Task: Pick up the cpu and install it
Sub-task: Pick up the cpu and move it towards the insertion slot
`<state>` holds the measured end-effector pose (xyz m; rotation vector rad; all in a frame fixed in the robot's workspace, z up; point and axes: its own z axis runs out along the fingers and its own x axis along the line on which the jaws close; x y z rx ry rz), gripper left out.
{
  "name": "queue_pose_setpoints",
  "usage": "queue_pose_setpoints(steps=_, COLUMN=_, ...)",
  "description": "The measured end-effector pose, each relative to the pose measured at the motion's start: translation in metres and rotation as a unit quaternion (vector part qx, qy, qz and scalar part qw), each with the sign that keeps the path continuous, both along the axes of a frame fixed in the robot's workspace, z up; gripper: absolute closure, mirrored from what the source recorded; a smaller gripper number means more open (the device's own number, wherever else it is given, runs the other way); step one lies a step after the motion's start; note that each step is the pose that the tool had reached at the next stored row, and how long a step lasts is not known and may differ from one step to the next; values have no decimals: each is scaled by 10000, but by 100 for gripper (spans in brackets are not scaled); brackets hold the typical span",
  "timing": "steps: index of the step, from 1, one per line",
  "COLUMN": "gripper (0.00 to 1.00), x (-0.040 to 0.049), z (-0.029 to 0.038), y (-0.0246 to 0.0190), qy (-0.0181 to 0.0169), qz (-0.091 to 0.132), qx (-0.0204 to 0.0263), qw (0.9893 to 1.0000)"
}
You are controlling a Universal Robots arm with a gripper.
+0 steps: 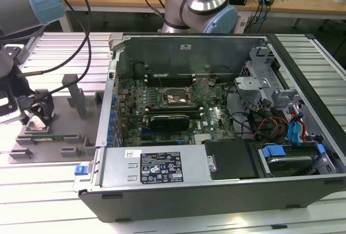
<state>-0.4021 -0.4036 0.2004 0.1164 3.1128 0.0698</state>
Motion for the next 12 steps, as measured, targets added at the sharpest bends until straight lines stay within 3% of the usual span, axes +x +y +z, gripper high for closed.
queue_pose_setpoints(steps=7, gripper=38, x=4, z=-17, y=23, qy=0, qz=29, qx=0, qw=10000)
queue_pose_setpoints(steps=8, gripper=32, x=3, z=-17, y=23, qy=0, qz=37, qx=-1, qw=10000)
queue_pose_setpoints(steps=9, gripper=32, x=4, z=-21, y=24, qy=0, qz=250, qx=-1, qw=9997)
queue_pose_setpoints(steps=12, gripper=32, x=6, z=-36, y=29, qy=1, qz=356, qx=-2, qw=9994)
